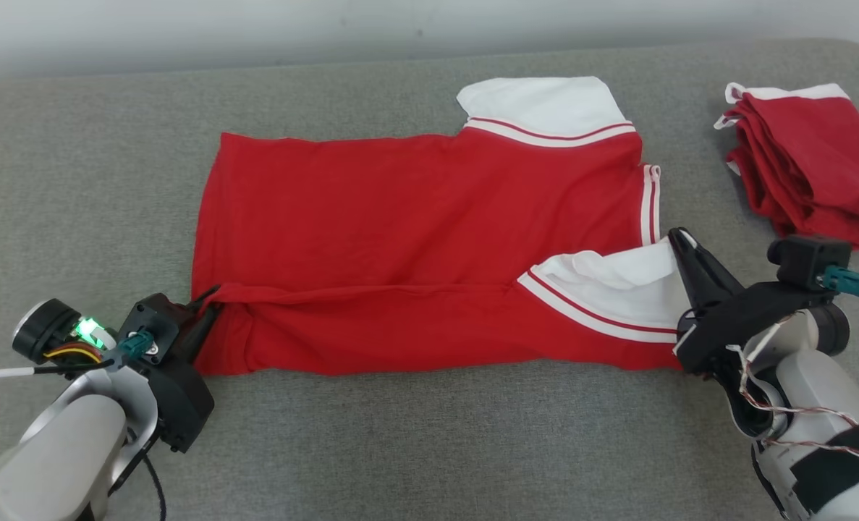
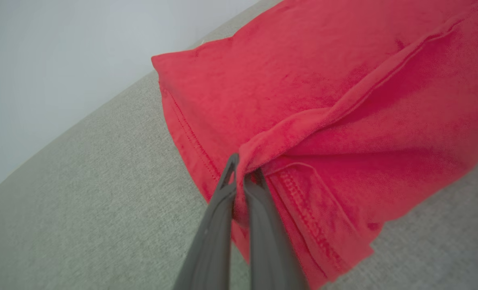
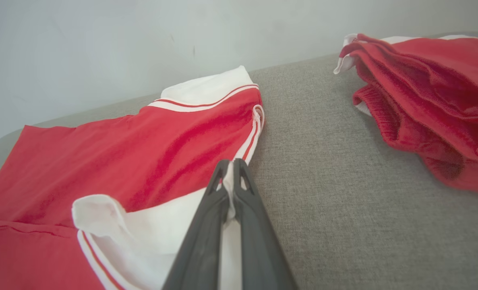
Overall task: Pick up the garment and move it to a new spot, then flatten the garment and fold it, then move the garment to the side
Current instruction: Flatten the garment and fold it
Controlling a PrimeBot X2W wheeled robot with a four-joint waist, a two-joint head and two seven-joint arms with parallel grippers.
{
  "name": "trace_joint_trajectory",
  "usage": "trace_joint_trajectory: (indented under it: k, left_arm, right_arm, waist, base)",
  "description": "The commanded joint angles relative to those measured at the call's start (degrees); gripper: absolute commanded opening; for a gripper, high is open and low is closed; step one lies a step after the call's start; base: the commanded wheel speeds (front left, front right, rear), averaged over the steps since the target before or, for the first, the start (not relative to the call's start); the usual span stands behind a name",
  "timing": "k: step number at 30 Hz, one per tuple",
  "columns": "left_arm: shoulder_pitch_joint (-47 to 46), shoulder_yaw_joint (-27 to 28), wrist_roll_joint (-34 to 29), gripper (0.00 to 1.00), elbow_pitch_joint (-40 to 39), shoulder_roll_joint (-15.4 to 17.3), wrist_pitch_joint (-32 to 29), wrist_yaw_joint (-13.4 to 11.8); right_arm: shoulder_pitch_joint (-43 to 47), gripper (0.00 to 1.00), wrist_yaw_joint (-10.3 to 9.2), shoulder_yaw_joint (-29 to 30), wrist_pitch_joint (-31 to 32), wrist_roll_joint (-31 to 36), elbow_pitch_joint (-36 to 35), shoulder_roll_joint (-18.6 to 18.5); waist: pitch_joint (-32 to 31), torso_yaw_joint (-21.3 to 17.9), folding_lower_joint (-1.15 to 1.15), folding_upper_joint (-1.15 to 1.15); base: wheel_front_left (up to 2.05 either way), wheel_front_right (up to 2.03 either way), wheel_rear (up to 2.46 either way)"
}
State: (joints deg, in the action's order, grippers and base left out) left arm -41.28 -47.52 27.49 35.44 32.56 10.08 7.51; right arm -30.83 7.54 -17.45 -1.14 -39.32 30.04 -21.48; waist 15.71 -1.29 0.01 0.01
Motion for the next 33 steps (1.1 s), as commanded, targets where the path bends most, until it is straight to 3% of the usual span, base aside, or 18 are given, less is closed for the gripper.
trace_joint_trajectory:
  k: [1,2,3,4,8,12,22,33]
  left_arm:
    - [-1.4,-1.1,0.9,0.0,1.2,0.0,0.6,-0.1]
    - [-1.9,-1.6,1.3,0.02,1.8,0.0,1.1,-0.1]
    - [-2.6,-1.7,1.1,0.56,2.3,0.1,1.8,-0.1]
    - [-2.8,-1.6,1.4,1.0,3.0,0.0,2.4,-0.1]
    - [-2.3,-0.6,2.5,1.0,4.7,-0.4,3.9,-0.4]
    - [1.0,3.5,5.0,1.0,3.7,-1.3,5.0,-2.3]
    - [15.7,12.3,4.7,1.0,-9.8,-5.5,5.1,-7.8]
    - [18.4,17.1,1.0,1.0,-6.7,-10.0,5.1,-6.5]
  right_arm:
    - [-1.8,0.0,-0.13,-1.1,-1.3,-0.6,2.0,0.2]
    - [-2.4,0.35,-0.13,-1.7,-2.0,-0.7,3.0,0.2]
    - [-3.1,0.64,-0.13,-2.3,-3.0,-1.1,3.8,0.3]
    - [-3.4,1.0,-0.13,-2.8,-3.7,-1.4,4.7,0.3]
    - [-3.9,1.0,-0.13,-3.9,-7.4,-1.6,6.4,-0.7]
    - [-1.5,1.0,-0.13,-4.6,-11.6,-2.1,6.9,-1.9]
    - [8.8,1.0,-0.14,-1.0,-14.0,3.2,2.8,-3.6]
    - [13.1,1.0,-0.14,0.6,-14.1,13.7,2.6,0.0]
  waist:
    - [0.9,-0.8,-0.01,-0.01]
    - [0.9,-0.9,-0.01,-0.01]
    - [0.9,-0.9,-0.01,-0.01]
    - [0.7,-0.9,-0.01,-0.01]
    - [-0.5,-0.6,-0.01,-0.01]
    - [-2.8,0.1,-0.01,-0.01]
    - [-3.5,1.6,-0.01,-0.01]
    - [-2.6,1.0,-0.01,-0.01]
  base:
    - [0.0,0.0,0.0]
    - [0.0,0.0,0.0]
    - [0.0,0.0,0.0]
    - [0.0,0.0,0.0]
    - [0.0,0.0,0.0]
    - [0.0,0.0,0.0]
    - [0.0,0.0,0.0]
    - [0.0,0.0,0.0]
